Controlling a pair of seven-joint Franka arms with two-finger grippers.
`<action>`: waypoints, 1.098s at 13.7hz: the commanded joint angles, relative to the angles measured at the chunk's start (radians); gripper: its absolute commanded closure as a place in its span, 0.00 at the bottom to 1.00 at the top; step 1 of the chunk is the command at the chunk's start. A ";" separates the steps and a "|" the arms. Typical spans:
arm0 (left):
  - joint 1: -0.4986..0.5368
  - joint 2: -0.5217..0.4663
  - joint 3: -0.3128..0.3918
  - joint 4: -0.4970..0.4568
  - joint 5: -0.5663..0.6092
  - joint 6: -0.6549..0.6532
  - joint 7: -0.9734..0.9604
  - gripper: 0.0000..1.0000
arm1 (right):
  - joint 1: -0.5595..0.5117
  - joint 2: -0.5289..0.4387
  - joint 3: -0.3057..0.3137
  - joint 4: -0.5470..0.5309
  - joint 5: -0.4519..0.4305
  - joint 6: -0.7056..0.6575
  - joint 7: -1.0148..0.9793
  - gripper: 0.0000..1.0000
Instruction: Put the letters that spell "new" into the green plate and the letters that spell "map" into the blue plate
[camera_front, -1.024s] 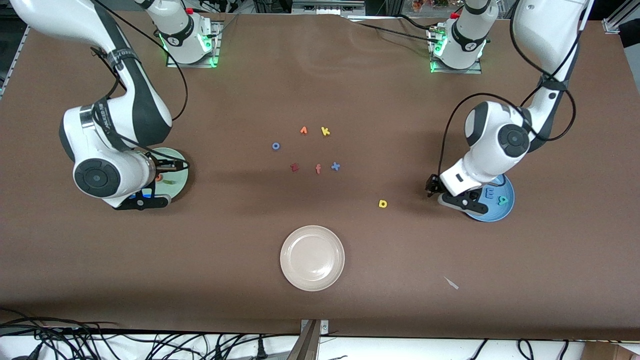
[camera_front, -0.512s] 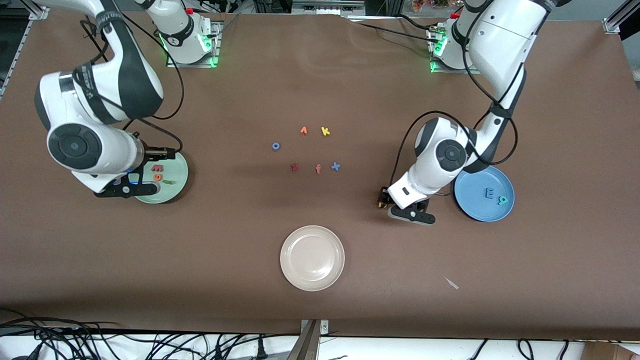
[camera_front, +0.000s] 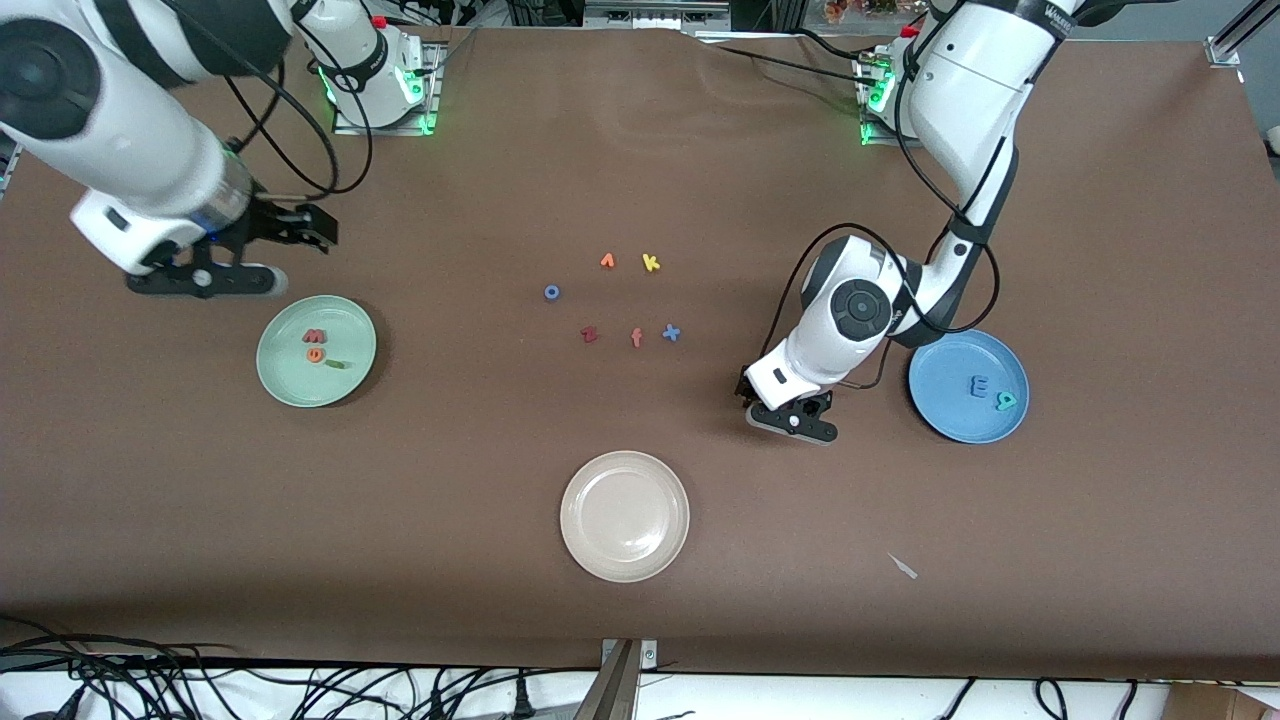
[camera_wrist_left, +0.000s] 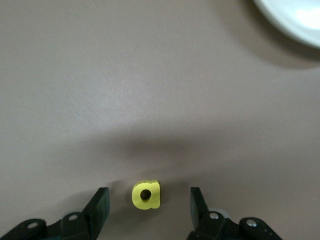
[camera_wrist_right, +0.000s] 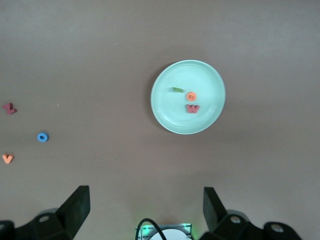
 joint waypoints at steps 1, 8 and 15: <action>-0.031 0.034 0.015 0.015 0.026 0.006 -0.005 0.27 | 0.035 -0.074 -0.145 -0.047 0.072 0.024 -0.038 0.00; -0.033 0.051 0.024 0.019 0.029 0.009 -0.002 0.68 | 0.002 -0.077 -0.185 -0.042 0.048 0.025 -0.296 0.00; 0.024 -0.083 0.058 -0.028 0.045 -0.011 0.009 0.96 | -0.017 -0.065 -0.187 -0.041 0.054 0.024 -0.304 0.00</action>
